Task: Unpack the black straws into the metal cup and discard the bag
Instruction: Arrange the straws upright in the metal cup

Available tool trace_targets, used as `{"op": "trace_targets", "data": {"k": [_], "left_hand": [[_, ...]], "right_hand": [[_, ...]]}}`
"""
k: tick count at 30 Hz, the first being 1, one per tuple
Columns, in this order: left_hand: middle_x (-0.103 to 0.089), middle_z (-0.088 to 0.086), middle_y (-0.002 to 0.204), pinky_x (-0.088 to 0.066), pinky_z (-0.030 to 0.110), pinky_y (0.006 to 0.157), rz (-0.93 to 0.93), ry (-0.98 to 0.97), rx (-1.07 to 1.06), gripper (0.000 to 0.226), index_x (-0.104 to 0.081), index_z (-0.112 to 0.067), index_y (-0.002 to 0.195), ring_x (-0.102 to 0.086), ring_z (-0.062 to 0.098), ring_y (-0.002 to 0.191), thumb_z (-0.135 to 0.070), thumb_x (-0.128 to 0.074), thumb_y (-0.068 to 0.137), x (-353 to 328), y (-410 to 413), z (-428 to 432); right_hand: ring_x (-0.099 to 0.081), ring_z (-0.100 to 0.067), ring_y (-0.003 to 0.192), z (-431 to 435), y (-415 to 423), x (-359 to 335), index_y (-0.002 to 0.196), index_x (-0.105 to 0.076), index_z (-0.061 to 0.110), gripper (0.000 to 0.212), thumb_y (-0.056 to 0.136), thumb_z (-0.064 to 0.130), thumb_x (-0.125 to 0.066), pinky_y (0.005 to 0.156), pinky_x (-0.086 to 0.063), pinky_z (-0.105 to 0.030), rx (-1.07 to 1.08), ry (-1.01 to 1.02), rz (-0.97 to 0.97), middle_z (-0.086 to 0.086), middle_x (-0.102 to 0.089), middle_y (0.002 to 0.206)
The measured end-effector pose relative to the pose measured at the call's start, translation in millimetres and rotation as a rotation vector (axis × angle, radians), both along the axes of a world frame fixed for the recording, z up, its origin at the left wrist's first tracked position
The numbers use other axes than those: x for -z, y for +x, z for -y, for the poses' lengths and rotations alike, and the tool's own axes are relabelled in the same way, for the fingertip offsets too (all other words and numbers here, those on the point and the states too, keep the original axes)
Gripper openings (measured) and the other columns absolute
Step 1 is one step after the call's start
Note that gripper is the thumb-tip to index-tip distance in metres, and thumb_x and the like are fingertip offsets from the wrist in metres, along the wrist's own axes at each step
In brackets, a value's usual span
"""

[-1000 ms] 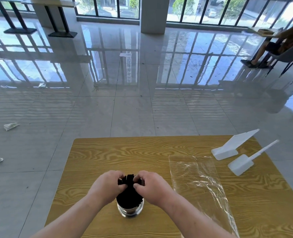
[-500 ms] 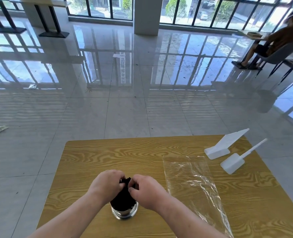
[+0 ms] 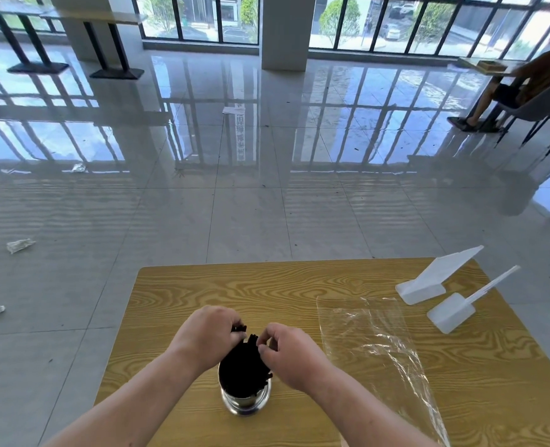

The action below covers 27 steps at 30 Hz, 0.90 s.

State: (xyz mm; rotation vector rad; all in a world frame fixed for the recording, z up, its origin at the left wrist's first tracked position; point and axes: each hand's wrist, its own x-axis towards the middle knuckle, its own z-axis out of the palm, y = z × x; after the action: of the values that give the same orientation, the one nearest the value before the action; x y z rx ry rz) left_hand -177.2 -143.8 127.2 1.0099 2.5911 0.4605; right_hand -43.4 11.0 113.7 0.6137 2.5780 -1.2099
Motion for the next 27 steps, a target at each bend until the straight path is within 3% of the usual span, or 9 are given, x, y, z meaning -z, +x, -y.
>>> {"op": "trace_targets", "data": {"k": [5,8,11,15,18,20,22,24,27], "left_hand": [[-0.071,-0.015,0.074,-0.038,0.016,0.057,0.0,0.049,-0.018,0.015,-0.079,-0.028,0.083,-0.063,0.001,0.069,-0.041,-0.076,0.091,-24.6,-7.3,-0.8],[-0.067,-0.014,0.067,-0.033,0.018,0.053,-0.005,0.057,-0.024,0.014,-0.078,-0.03,0.081,-0.057,0.0,0.061,-0.041,-0.078,0.089,-44.8,-13.6,-0.7],[-0.065,-0.014,0.059,-0.031,0.017,0.048,0.001,0.085,-0.06,0.012,-0.078,-0.033,0.078,-0.056,-0.002,0.052,-0.041,-0.081,0.087,-64.0,-21.0,1.2],[-0.069,-0.014,0.06,-0.035,0.019,0.048,-0.037,0.095,-0.084,0.012,-0.079,-0.033,0.081,-0.059,0.0,0.052,-0.044,-0.082,0.085,-84.5,-27.3,2.7],[-0.07,-0.016,0.062,-0.039,0.02,0.051,-0.074,0.132,-0.085,0.01,-0.08,-0.034,0.083,-0.063,0.0,0.058,-0.043,-0.084,0.084,-93.1,-28.6,2.4],[-0.07,-0.018,0.062,-0.041,0.021,0.053,-0.061,0.18,-0.085,0.009,-0.079,-0.035,0.081,-0.065,0.001,0.06,-0.041,-0.085,0.084,-96.1,-29.3,2.6],[-0.07,-0.025,0.065,-0.04,0.021,0.052,-0.022,0.228,-0.1,0.009,-0.078,-0.038,0.078,-0.065,-0.002,0.061,-0.041,-0.084,0.084,-98.7,-30.4,3.6],[-0.07,-0.027,0.065,-0.041,0.021,0.052,0.028,0.299,-0.116,0.009,-0.076,-0.043,0.078,-0.066,-0.002,0.059,-0.041,-0.084,0.083,-100.9,-31.5,4.7],[-0.071,-0.02,0.062,-0.04,0.015,0.045,0.055,0.429,-0.124,0.012,-0.076,-0.048,0.086,-0.063,0.002,0.049,-0.041,-0.085,0.084,-100.3,-33.8,7.2]], "right_hand": [[-0.057,-0.008,0.06,-3.2,-4.9,-4.3,0.096,-0.068,0.031,0.01,0.099,0.033,-0.059,0.061,-0.056,-0.043,0.023,-0.009,-0.045,-0.006,-0.076,0.083],[-0.054,-0.008,0.058,-4.9,-6.1,-4.1,0.094,-0.067,0.032,0.008,0.099,0.03,-0.061,0.061,-0.056,-0.046,0.038,-0.012,-0.091,-0.008,-0.076,0.082],[-0.054,-0.006,0.061,-5.1,-7.3,-5.5,0.104,-0.063,0.033,0.008,0.099,0.027,-0.063,0.061,-0.055,-0.039,0.05,-0.007,-0.141,-0.005,-0.072,0.083],[-0.058,-0.004,0.073,-1.2,-10.0,-11.6,0.126,-0.057,0.04,0.034,0.094,0.032,-0.063,0.063,-0.052,-0.023,0.062,-0.027,-0.172,0.01,-0.064,0.103],[-0.059,0.0,0.1,7.2,-14.3,-18.3,0.144,-0.05,0.046,0.059,0.085,0.05,-0.059,0.09,-0.055,-0.025,0.02,-0.094,-0.156,0.026,-0.055,0.124],[-0.053,0.001,0.123,12.7,-18.2,-19.6,0.151,-0.045,0.045,0.07,0.084,0.06,-0.06,0.109,-0.05,-0.034,-0.011,-0.083,-0.162,0.025,-0.052,0.139],[-0.047,-0.004,0.138,16.5,-22.2,-18.8,0.156,-0.039,0.041,0.076,0.088,0.065,-0.064,0.117,-0.043,-0.036,-0.027,-0.045,-0.181,0.019,-0.049,0.153],[-0.049,-0.005,0.135,20.2,-25.7,-20.2,0.153,-0.042,0.038,0.07,0.093,0.066,-0.065,0.113,-0.044,-0.033,-0.008,-0.032,-0.215,0.017,-0.053,0.151],[-0.058,-0.003,0.081,18.5,-31.3,-22.2,0.109,-0.06,0.037,0.022,0.101,0.058,-0.061,0.072,-0.049,-0.028,0.068,-0.074,-0.287,0.014,-0.067,0.098]]}}
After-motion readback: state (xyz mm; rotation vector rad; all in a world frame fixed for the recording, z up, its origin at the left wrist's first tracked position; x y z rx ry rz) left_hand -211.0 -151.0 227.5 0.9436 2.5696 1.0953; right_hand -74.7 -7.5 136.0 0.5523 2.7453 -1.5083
